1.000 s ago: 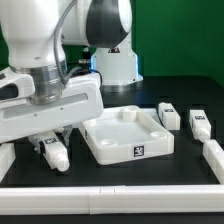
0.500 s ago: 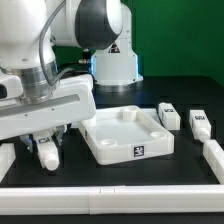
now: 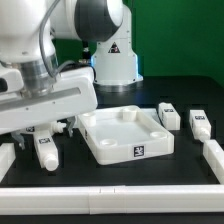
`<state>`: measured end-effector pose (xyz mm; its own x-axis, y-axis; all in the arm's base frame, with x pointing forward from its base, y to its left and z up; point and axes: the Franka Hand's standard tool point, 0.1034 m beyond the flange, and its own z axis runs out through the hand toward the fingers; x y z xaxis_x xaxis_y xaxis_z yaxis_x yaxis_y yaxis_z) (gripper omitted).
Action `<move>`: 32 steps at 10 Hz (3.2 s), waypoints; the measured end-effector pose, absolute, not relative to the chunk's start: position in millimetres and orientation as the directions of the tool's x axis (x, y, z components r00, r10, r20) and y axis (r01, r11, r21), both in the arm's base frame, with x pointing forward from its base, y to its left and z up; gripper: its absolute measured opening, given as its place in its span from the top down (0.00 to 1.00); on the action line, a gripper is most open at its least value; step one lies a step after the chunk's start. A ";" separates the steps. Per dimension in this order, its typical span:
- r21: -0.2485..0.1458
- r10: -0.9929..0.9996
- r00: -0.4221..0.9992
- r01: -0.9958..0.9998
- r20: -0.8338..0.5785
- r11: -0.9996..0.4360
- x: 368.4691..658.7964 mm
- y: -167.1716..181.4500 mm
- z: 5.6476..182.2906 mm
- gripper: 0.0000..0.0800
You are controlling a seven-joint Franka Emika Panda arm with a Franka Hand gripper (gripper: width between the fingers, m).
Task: Assemble desk
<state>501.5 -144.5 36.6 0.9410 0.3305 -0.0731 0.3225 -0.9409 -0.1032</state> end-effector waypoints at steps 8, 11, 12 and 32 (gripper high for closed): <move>-0.059 0.314 0.949 0.312 -0.025 -0.948 474.2 -79.5 46.6 0.19; -0.006 0.350 0.937 0.350 0.014 -0.937 452.3 -64.3 16.3 0.19; 0.009 0.359 0.933 0.359 0.024 -0.933 447.3 -67.0 10.9 0.19; -0.099 -0.149 0.970 -0.170 -0.190 -0.980 470.5 -62.1 99.4 0.93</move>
Offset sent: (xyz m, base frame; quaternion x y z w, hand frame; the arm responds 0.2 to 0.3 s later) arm -0.0254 0.0422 -0.0096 -0.0358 0.0244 -0.0012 0.9991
